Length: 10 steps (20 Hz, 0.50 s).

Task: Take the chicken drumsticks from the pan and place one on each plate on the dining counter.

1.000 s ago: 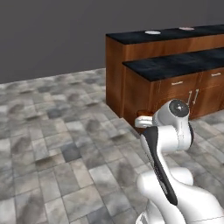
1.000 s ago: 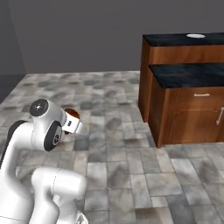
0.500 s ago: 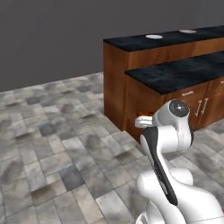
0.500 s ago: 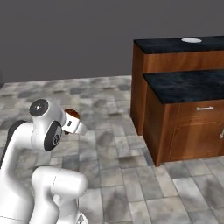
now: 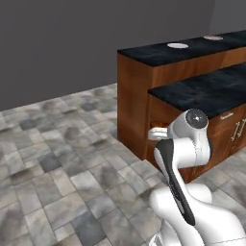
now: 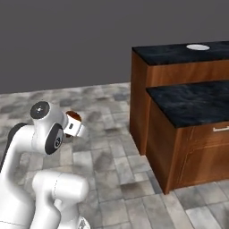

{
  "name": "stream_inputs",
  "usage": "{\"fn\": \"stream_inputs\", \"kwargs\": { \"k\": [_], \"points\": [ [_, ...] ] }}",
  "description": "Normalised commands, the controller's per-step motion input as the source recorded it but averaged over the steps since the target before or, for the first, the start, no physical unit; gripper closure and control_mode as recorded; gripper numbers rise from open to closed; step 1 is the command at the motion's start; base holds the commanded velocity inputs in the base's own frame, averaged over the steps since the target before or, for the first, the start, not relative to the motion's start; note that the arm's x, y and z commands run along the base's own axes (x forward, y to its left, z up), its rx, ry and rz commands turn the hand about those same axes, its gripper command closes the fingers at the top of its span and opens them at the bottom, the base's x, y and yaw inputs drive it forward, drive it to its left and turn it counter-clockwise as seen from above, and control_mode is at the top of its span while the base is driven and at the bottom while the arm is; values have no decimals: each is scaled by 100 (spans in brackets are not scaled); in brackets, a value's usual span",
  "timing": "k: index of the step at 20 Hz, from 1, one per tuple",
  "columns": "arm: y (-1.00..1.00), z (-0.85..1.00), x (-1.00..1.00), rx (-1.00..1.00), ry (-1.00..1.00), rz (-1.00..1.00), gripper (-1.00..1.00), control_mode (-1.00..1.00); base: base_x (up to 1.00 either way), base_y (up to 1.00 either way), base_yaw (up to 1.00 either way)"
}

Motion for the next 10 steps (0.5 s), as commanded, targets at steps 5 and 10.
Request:
{"fn": "stream_inputs", "kwargs": {
  "k": [5, 10],
  "points": [
    [0, 0, 0, 0, 0, 0, 100, 100, 99, 66, -23],
    [0, 0, 0, 0, 0, 0, 100, 100, 86, 80, -21]
  ]
}}
